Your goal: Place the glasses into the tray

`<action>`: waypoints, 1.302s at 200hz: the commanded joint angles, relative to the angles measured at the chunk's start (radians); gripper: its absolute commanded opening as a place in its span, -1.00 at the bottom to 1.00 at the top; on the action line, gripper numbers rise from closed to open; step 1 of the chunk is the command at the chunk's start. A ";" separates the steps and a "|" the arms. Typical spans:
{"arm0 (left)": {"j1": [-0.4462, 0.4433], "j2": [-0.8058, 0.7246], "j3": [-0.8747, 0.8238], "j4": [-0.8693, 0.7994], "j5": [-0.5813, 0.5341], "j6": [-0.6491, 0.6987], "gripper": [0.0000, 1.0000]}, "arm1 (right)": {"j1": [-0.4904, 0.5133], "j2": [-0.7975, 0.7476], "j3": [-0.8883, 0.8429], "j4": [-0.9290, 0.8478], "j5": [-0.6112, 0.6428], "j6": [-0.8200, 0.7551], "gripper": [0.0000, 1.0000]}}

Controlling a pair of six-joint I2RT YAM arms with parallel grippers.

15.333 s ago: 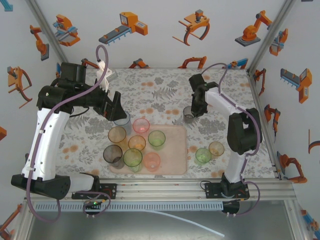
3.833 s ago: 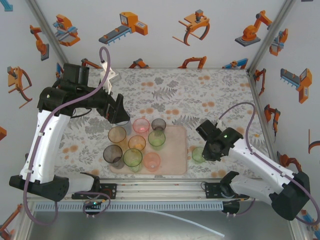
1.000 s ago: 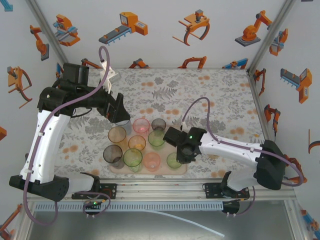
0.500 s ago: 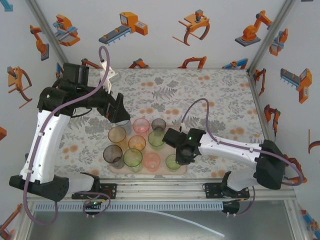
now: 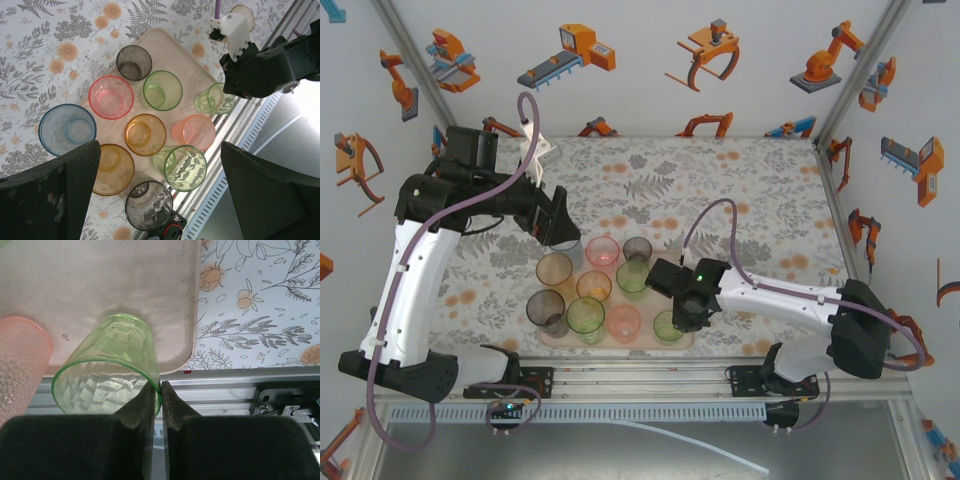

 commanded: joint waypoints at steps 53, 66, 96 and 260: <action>-0.004 -0.013 0.008 0.008 0.024 -0.012 0.94 | 0.007 0.001 0.027 -0.025 0.038 0.005 -0.29; -0.004 -0.013 0.010 0.008 0.024 -0.012 0.94 | 0.007 0.003 0.039 -0.034 0.044 0.000 -0.28; -0.004 -0.013 0.016 0.007 0.019 -0.010 0.94 | 0.007 0.010 0.081 -0.057 0.062 -0.017 -0.25; -0.004 -0.007 0.037 -0.013 -0.024 0.035 0.94 | -0.210 -0.120 0.228 -0.159 0.126 -0.135 -0.12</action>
